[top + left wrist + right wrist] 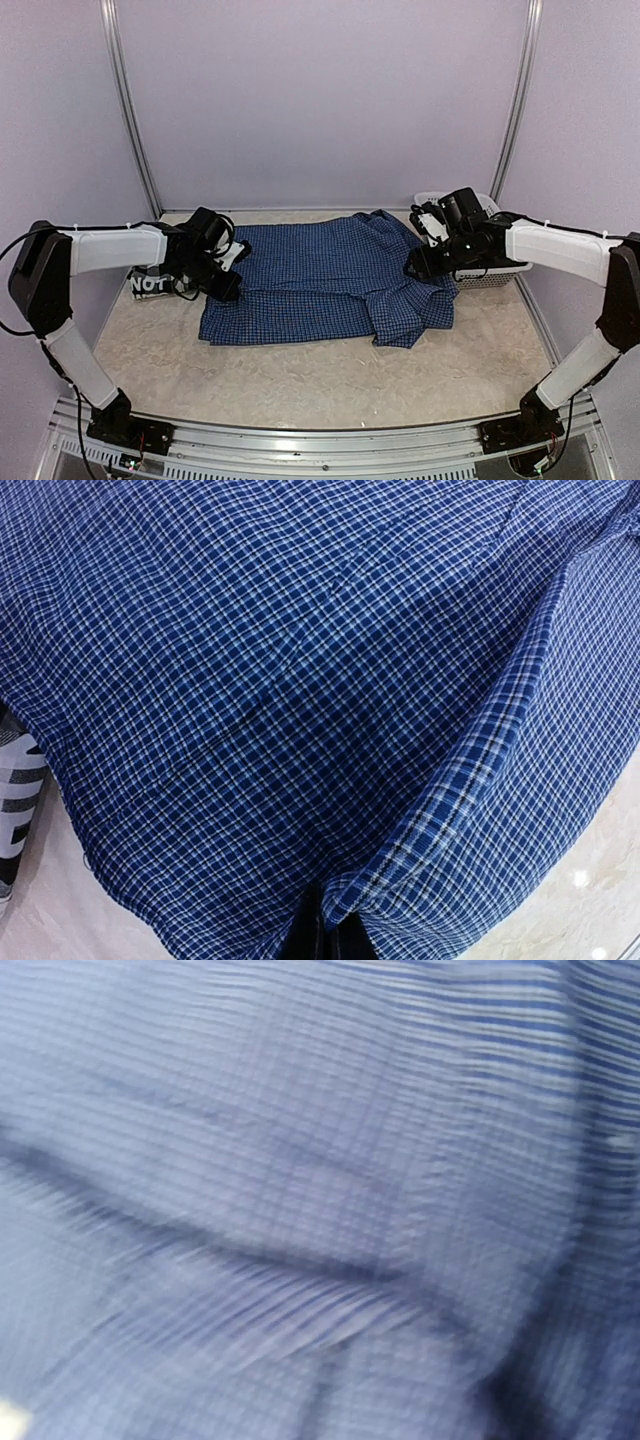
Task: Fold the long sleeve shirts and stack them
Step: Flatten out the crumpled shirt at the center of the board.
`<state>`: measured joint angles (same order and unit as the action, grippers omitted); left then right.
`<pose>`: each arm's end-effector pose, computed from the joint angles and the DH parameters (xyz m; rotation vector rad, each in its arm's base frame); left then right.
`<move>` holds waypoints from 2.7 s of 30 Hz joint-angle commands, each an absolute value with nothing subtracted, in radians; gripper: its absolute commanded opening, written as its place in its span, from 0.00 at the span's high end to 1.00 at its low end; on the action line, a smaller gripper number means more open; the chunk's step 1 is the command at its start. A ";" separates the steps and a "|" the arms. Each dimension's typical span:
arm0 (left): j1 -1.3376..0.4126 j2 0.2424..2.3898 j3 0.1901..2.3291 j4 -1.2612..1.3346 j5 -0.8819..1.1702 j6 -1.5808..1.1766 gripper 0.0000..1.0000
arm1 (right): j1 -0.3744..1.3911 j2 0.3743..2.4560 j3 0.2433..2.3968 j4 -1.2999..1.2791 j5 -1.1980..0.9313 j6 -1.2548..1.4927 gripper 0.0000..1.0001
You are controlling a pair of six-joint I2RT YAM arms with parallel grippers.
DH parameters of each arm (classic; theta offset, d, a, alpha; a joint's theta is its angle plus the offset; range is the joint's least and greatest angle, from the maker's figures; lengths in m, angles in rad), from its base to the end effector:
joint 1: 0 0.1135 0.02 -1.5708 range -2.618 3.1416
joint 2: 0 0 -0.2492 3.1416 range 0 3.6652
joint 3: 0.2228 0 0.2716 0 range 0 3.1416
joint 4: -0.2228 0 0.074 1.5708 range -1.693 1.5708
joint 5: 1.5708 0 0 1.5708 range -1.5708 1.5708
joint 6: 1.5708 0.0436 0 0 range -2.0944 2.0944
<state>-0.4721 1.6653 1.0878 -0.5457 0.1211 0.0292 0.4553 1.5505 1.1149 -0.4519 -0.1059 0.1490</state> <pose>0.3084 -0.1634 0.1615 0.7100 2.6219 -0.2964 0.3164 0.1600 0.2143 -0.4265 2.4555 0.3898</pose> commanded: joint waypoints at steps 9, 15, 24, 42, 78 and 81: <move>-0.463 1.669 1.112 -0.522 0.172 0.009 1.00 | 0.615 1.153 0.650 -0.318 -0.170 0.340 0.35; -0.467 1.666 1.109 -0.519 0.184 0.007 1.00 | 0.615 1.257 0.634 -0.276 -0.161 0.290 0.36; -0.467 1.656 1.106 -0.520 0.179 0.012 1.00 | 0.603 1.396 0.679 -0.215 -0.203 0.196 0.45; -0.461 1.627 1.097 -0.514 0.143 0.016 1.00 | 0.613 1.178 0.692 -0.266 -0.581 0.322 1.00; -0.724 1.247 0.988 -0.607 0.151 0.182 1.00 | 0.630 0.825 0.723 -0.597 -0.875 0.554 1.00; -0.739 1.180 0.960 -0.619 0.168 0.205 0.99 | 0.631 0.767 0.711 -0.629 -0.898 0.587 1.00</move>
